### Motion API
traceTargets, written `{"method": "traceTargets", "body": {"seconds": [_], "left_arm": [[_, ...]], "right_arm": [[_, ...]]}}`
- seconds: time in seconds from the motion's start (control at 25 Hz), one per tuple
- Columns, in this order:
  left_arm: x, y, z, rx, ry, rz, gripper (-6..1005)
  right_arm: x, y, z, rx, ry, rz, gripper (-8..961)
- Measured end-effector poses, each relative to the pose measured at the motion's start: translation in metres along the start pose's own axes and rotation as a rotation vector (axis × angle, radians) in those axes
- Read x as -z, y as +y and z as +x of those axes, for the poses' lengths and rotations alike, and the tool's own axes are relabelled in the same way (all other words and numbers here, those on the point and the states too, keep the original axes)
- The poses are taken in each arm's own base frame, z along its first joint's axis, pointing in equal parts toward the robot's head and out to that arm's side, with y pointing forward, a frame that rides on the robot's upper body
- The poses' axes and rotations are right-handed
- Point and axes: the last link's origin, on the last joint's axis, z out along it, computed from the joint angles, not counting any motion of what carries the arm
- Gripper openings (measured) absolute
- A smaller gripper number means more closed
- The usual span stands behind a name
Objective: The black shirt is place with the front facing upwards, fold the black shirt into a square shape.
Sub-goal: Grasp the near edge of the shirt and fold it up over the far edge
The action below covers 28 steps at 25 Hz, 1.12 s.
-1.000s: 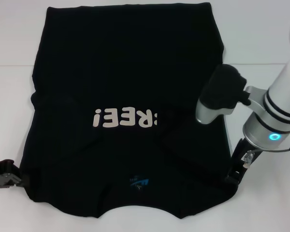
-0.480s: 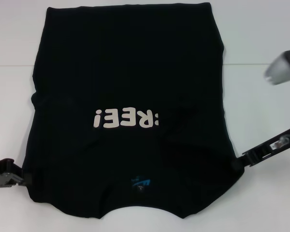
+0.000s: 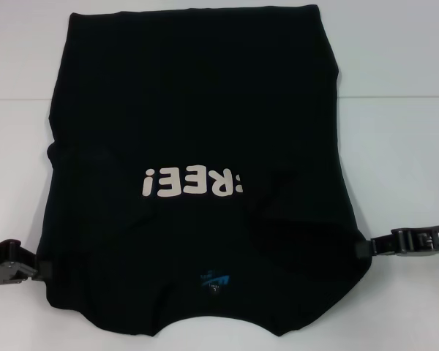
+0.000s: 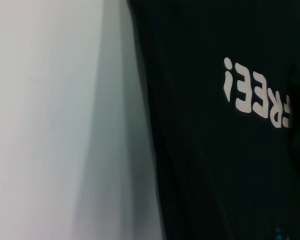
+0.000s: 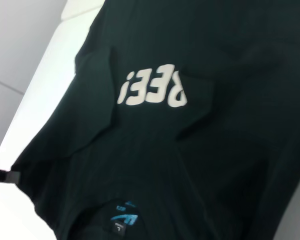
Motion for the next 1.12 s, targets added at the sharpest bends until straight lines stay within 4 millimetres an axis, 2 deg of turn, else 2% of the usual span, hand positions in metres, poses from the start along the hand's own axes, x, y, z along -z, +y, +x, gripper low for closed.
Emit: {"method": "traceTargets", "body": {"seconds": [0.28, 0.48, 0.8, 0.96, 1.12], "left_arm": [[-0.001, 0.003, -0.006, -0.016, -0.038, -0.038, 27], [0.003, 0.008, -0.017, -0.044, -0.132, -0.100, 28], [0.011, 0.011, -0.039, -0.063, -0.331, -0.132, 30], [0.011, 0.014, -0.046, -0.076, -0.407, -0.132, 31], [0.006, 0.019, -0.057, -0.098, -0.490, -0.174, 32]], "right_arm": [[0.006, -0.007, 0.007, 0.002, -0.017, 0.009, 33], [0.017, -0.007, 0.012, 0.089, 0.040, -0.018, 33], [0.046, -0.006, 0.041, 0.213, 0.177, -0.114, 33], [0.049, 0.001, 0.055, 0.283, 0.237, -0.191, 33], [0.046, 0.000, 0.064, 0.296, 0.280, -0.201, 33]]}}
